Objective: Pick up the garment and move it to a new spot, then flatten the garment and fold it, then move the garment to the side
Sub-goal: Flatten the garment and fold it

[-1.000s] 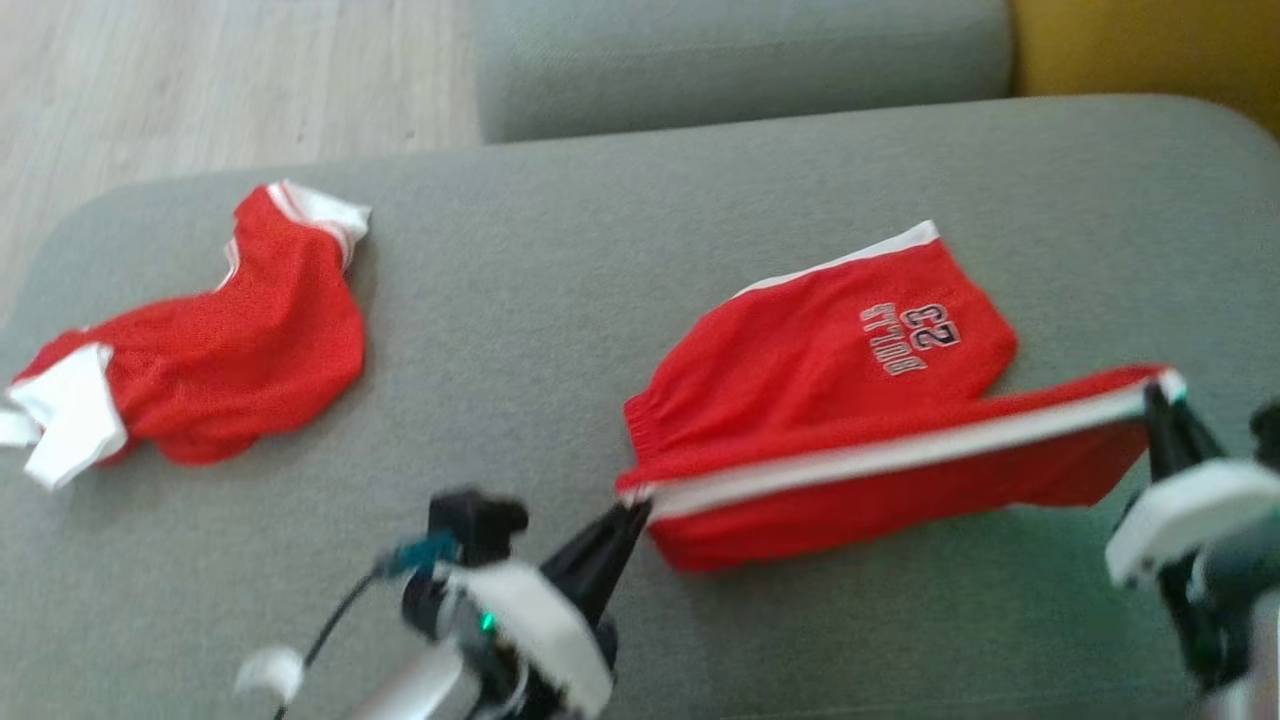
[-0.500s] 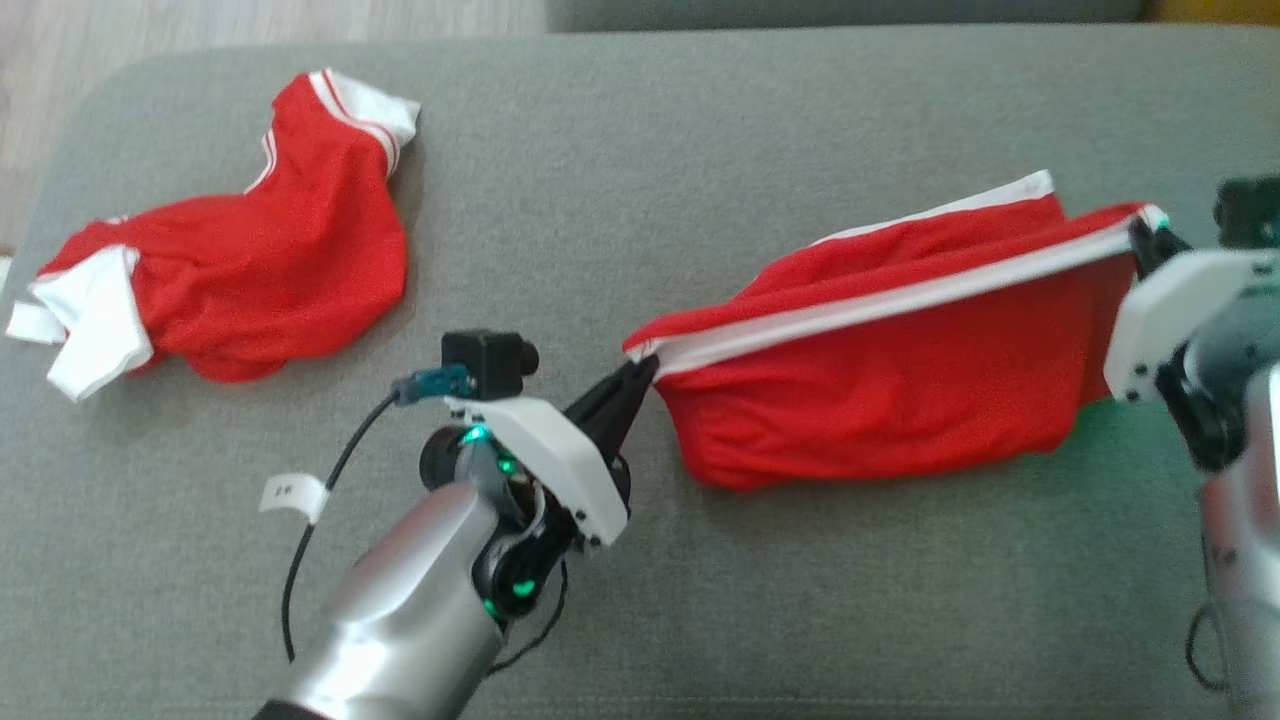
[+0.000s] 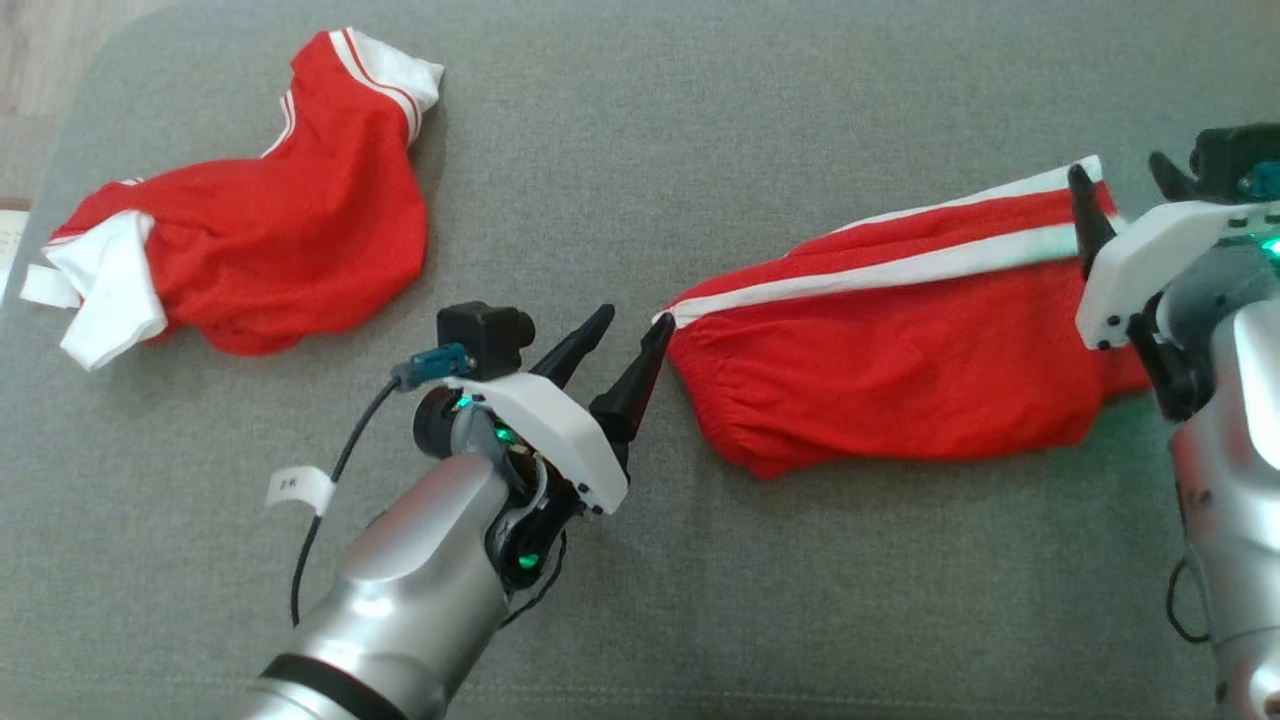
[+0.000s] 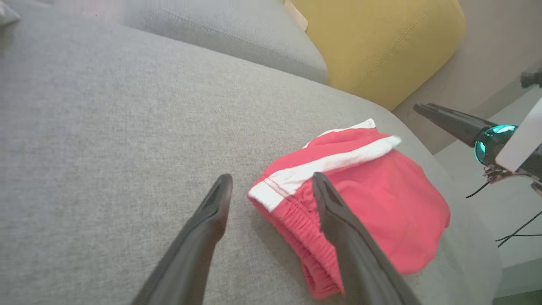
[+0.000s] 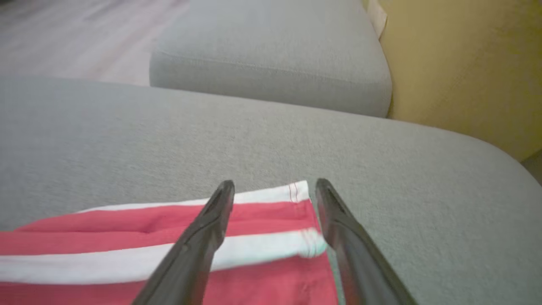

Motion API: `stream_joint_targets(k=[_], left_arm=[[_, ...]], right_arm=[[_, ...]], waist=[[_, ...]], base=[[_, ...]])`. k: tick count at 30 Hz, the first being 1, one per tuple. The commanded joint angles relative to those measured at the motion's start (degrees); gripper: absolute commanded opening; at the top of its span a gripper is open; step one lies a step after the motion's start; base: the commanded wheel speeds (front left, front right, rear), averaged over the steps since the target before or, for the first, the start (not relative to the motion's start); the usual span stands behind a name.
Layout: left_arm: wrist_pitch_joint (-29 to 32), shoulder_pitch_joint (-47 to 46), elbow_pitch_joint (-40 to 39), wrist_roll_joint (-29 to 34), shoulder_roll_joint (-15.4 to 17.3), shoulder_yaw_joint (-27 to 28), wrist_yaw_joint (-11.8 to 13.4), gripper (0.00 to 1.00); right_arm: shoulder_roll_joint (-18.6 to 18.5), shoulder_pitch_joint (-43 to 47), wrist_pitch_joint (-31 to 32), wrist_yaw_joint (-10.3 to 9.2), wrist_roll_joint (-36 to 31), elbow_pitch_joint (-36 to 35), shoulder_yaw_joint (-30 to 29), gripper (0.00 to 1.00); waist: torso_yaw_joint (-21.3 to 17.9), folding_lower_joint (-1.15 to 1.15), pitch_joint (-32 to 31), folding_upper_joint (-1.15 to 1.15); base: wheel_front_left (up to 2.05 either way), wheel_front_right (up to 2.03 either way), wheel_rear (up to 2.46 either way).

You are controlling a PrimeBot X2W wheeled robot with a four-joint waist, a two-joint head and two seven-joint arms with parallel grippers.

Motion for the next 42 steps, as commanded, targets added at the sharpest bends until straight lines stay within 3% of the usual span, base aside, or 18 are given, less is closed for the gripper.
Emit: stream_joint_targets(k=[1, 4, 7, 13, 22, 29, 35, 36, 37, 38, 42], left_arm=[[-1.17, -2.74, -1.22, 1.01, 0.37, 1.42, -0.29, 1.0], [-2.39, -1.33, -2.13, 4.07, 0.62, 2.9, 1.46, 1.0], [-2.49, 2.84, -8.43, 9.4, 1.75, 7.71, 4.65, 1.0], [-2.52, 16.83, -21.47, 20.21, 3.03, 15.86, 8.82, 1.0], [-2.53, 29.47, -34.62, 30.97, 1.91, 22.28, 8.43, 1.0], [-2.53, 31.76, -36.68, 33.73, 0.9, 22.68, 6.93, 1.0], [-2.53, 32.49, -36.86, 34.37, 0.51, 23.21, 6.59, 1.0], [-2.53, 32.53, -36.97, 34.49, 0.48, 23.34, 6.59, 1.0], [-2.53, 32.59, -37.02, 34.64, 0.45, 23.5, 6.6, 1.0], [-2.53, 32.69, -37.04, 34.75, 0.43, 23.73, 6.65, 1.0], [-2.53, 33.0, -37.3, 35.21, 0.39, 24.54, 6.73, 1.0]], right_arm=[[-0.06, -1.13, -1.62, -0.05, 0.53, -2.31, 1.13, 1.0], [0.32, 1.5, -6.45, -0.05, 3.4, -4.47, 2.49, 1.0], [-0.23, 5.62, -9.3, -0.05, 6.77, -7.26, 3.23, 1.0], [-3.5, 14.08, -6.83, -0.05, 9.54, -10.09, 0.54, 1.0], [-8.01, 13.44, -3.43, -0.05, 6.38, -3.6, -5.82, 1.0], [-8.85, 8.87, -2.43, -0.05, 1.45, 6.19, -12.09, 1.0], [-8.3, 7.11, 0.03, -0.05, -1.09, 14.43, -15.68, 1.0], [-8.2, 6.83, -0.14, -0.05, -1.34, 15.34, -15.94, 0.81], [-7.94, 6.58, -0.65, -0.05, -1.59, 15.98, -16.04, 0.26], [-7.7, 6.35, -1.36, -0.05, -1.89, 16.4, -16.11, 0.0], [-7.01, 5.76, -3.29, -0.05, -2.68, 17.24, -16.2, 0.0]], waist=[[0.06, 0.0, -0.43, 0.0], [0.0, 0.0, -1.57, 0.0], [-0.08, 0.0, -2.74, 0.0], [0.87, 0.0, -4.55, 0.0], [7.11, 0.0, -2.9, 0.0], [11.97, 0.0, -1.34, 0.0], [13.68, 0.0, -1.73, 0.0], [13.7, 0.0, -1.86, 0.0], [13.59, 0.0, -2.07, 0.0], [13.34, 0.0, -2.26, 0.0], [11.85, 0.0, -2.92, 0.0]], base=[[0.0, 0.0, 0.0], [0.0, 0.0, 0.0], [0.0, 0.0, 0.0], [0.0, 0.0, 0.0], [0.0, 0.0, 0.0], [0.0, 0.0, 0.0], [0.0, 0.0, 0.0], [0.0, 0.0, 0.0], [0.0, 0.0, 0.0], [0.0, 0.0, 0.0], [0.0, 0.0, 0.0]])
